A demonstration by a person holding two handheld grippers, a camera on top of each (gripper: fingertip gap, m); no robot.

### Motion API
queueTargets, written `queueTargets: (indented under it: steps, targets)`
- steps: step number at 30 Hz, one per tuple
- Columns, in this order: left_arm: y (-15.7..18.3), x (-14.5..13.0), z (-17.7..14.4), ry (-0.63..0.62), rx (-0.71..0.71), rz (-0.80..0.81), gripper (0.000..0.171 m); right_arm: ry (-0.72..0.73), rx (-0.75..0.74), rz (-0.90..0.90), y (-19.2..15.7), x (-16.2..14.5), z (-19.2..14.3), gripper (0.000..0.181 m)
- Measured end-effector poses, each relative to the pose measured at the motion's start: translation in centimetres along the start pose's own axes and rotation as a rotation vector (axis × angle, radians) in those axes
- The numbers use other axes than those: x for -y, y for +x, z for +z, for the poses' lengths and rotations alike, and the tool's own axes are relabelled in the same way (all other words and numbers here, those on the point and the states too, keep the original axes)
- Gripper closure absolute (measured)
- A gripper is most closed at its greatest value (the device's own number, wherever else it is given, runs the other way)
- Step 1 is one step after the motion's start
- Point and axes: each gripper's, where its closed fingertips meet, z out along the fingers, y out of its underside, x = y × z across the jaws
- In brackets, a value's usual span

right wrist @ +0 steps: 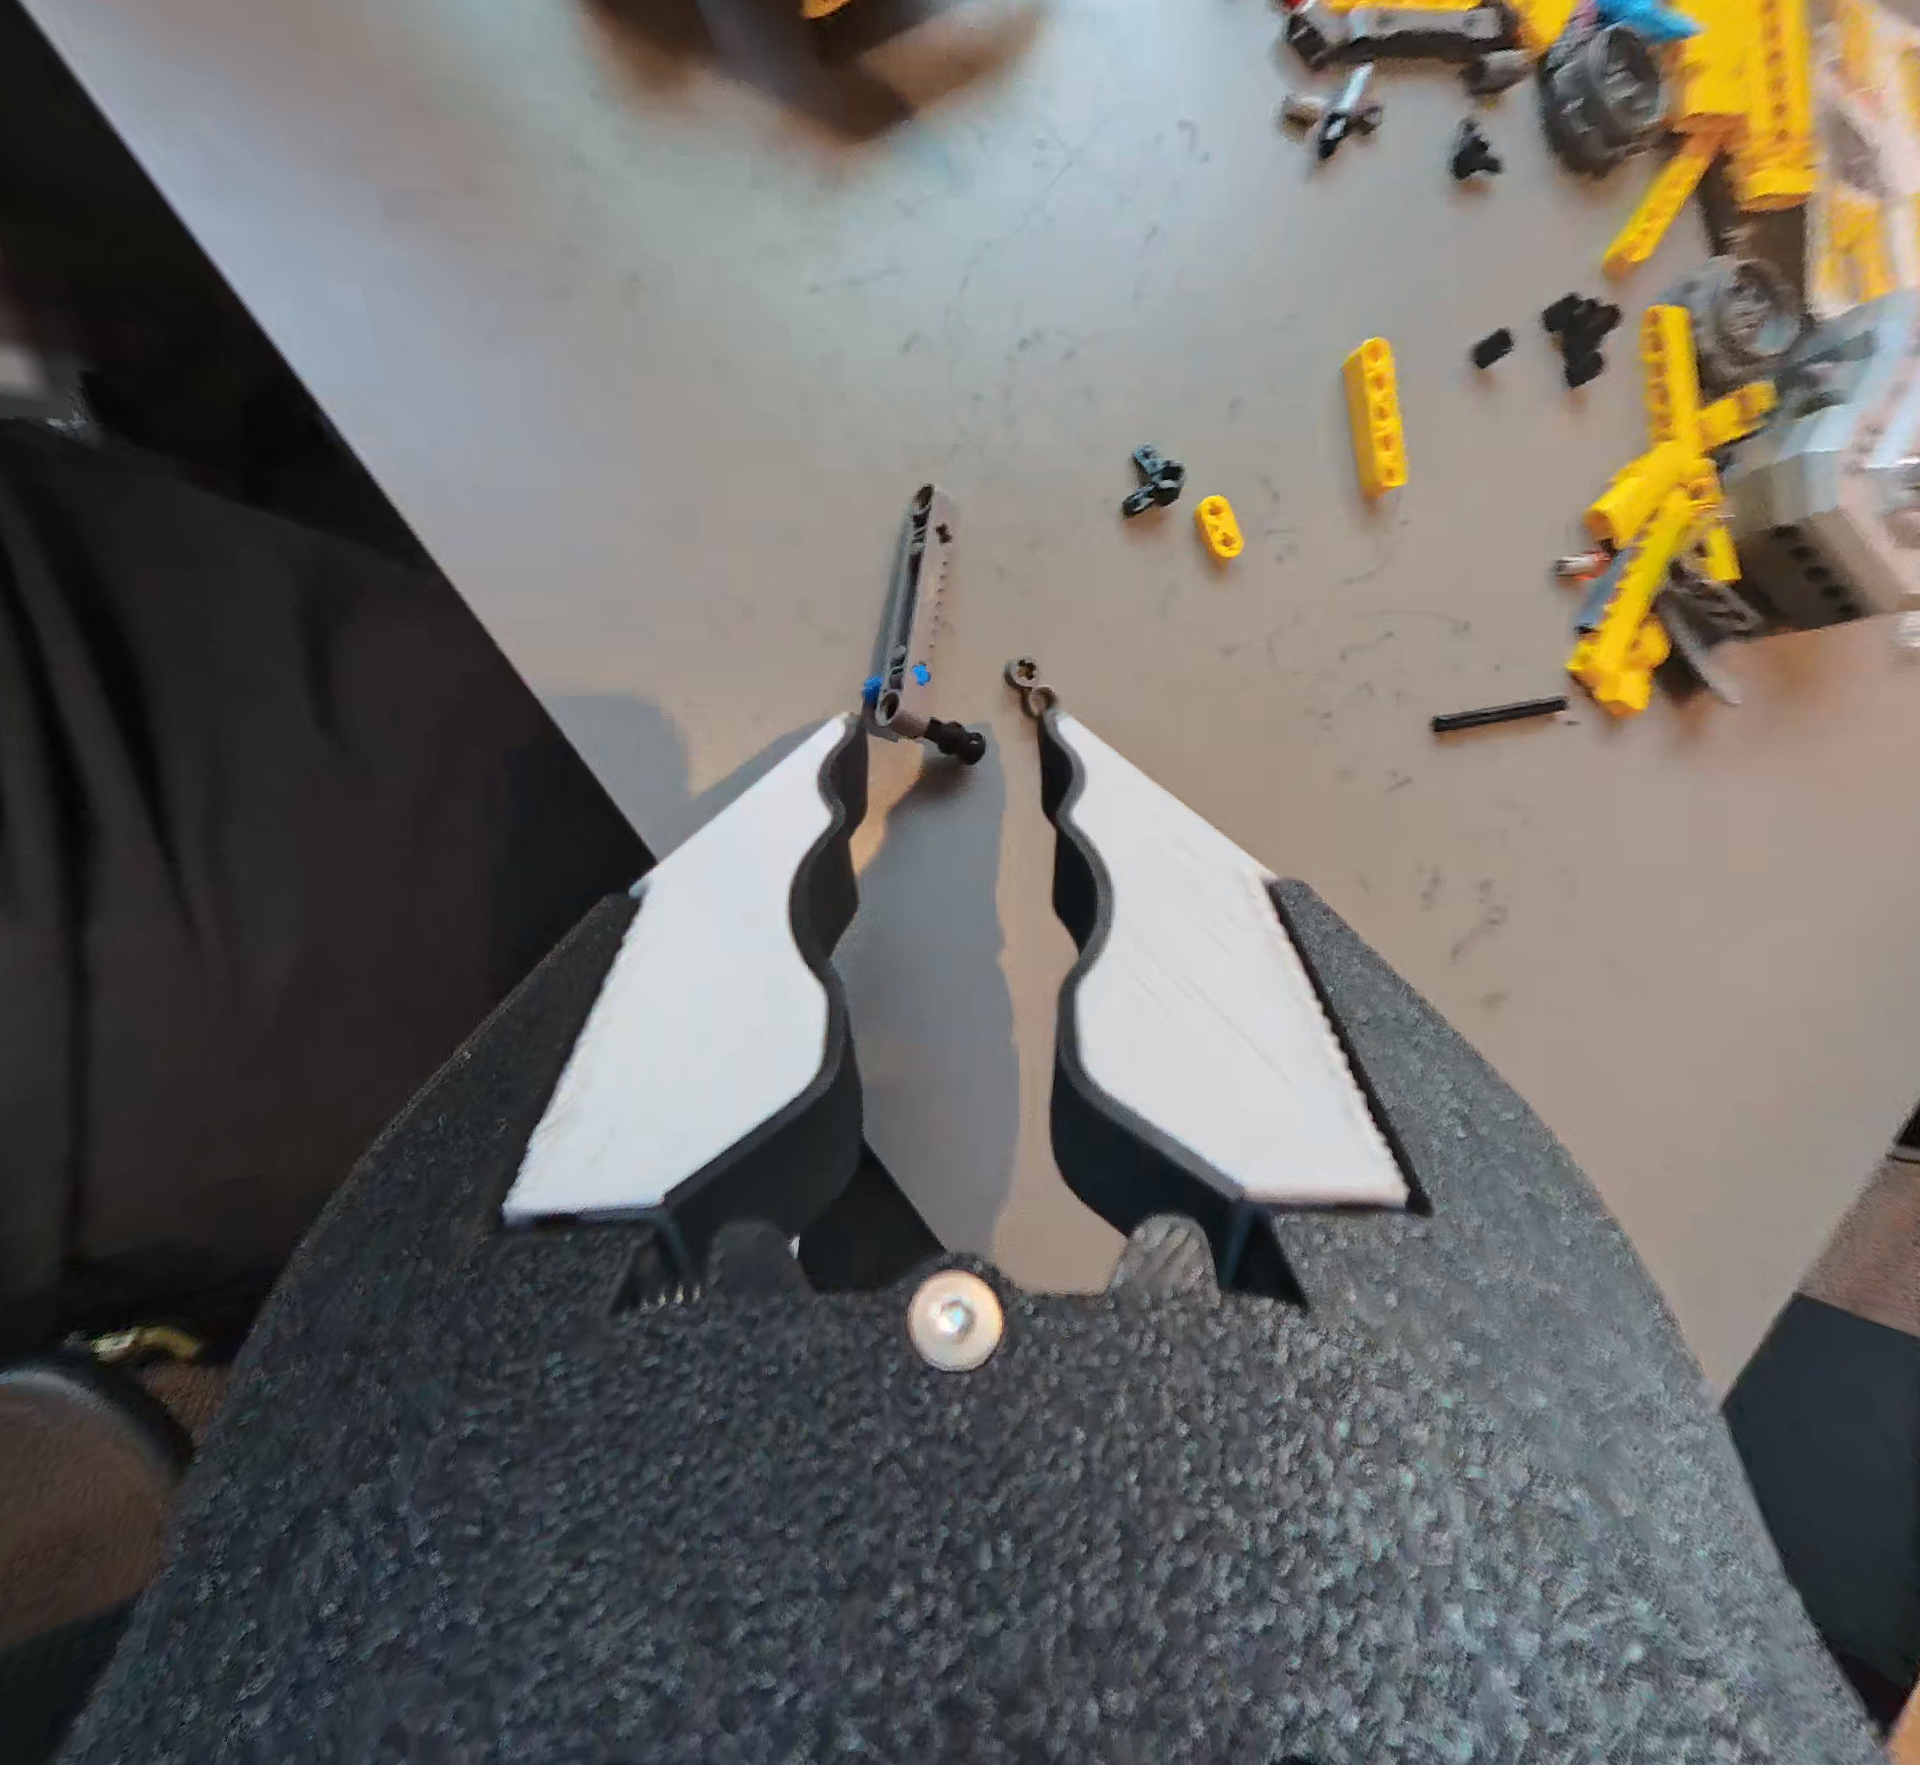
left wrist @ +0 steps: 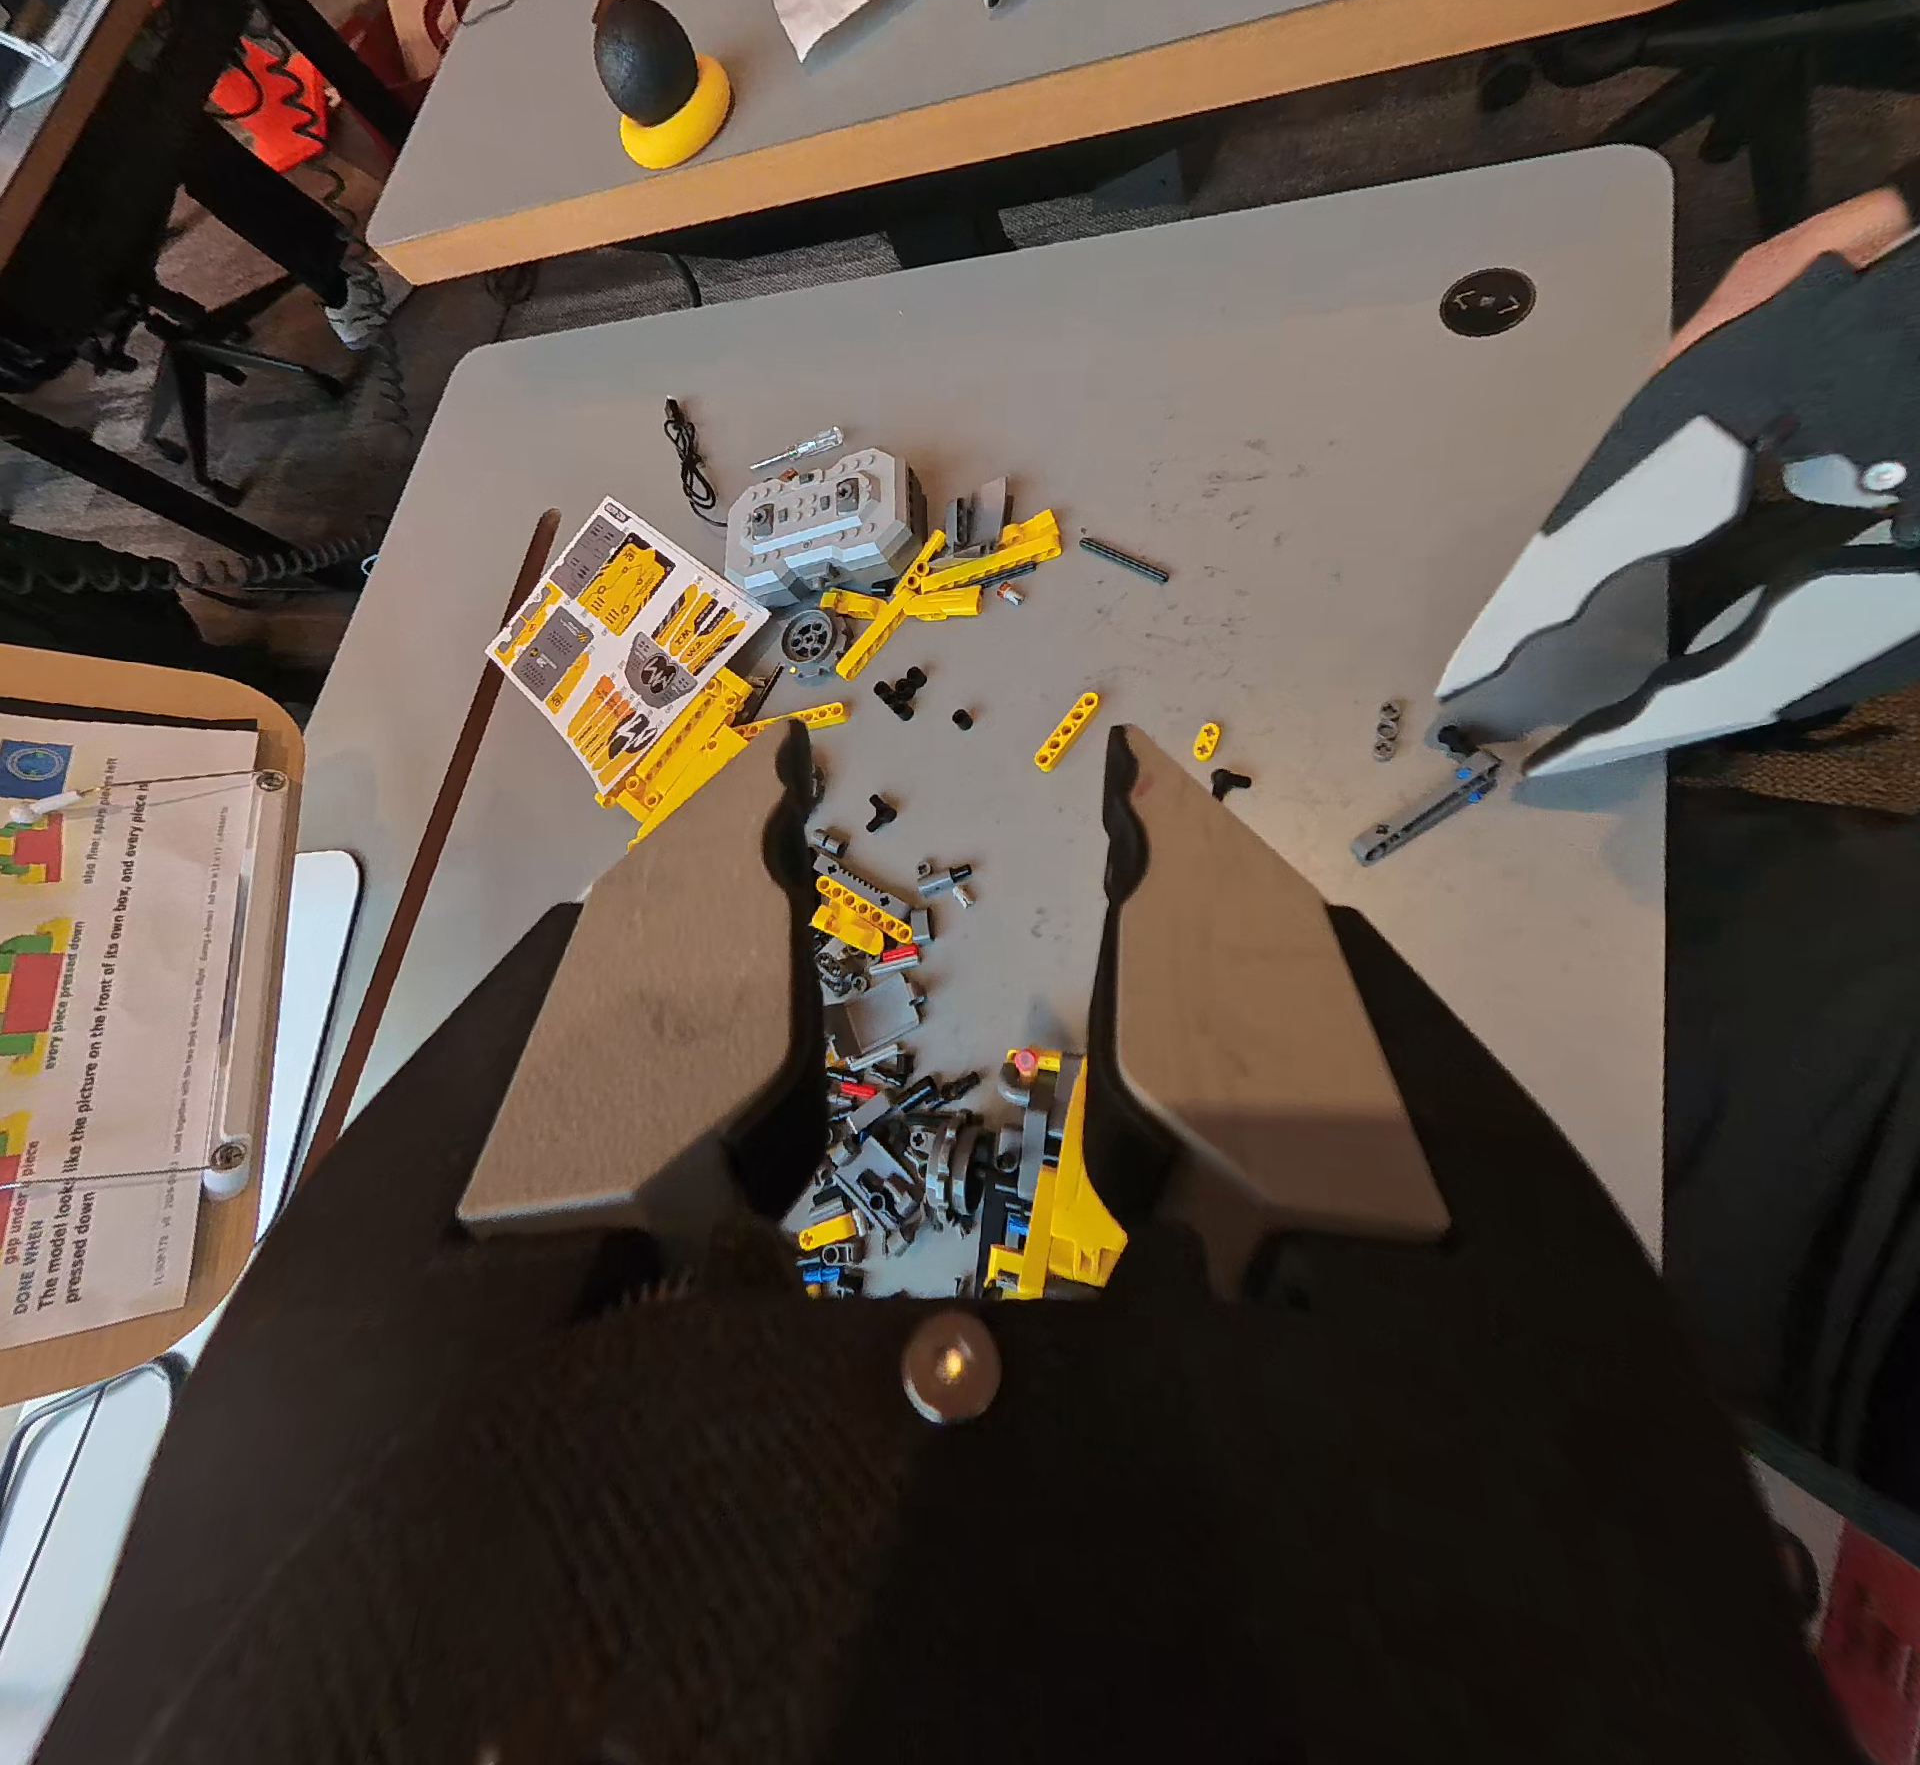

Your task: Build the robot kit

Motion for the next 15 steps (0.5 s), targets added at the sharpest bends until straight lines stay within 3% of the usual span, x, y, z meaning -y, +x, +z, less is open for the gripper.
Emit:
queueTargets:
  steps: [4,8,11,15]
  targets:
    - [-0.4,-0.1,-0.3,0.004,0.008,-0.008,0.118,0.162,-0.012,0.097,-0.2,1.2,-0.8,0.153]
    - [-0.6,-0.1,-0.4,0.009,0.01,-0.015,0.118,0.122,0.004,0.086,-0.8,0.5,0.2,0.154]
    - [-0.6,-0.2,-0.4,0.002,0.012,-0.01,0.118,0.082,0.024,0.048,-1.2,0.3,0.9,0.172]
    - [-0.7,-0.2,-0.5,0.006,0.013,-0.014,0.118,0.059,-0.002,0.01,-0.9,0.6,1.1,0.178]
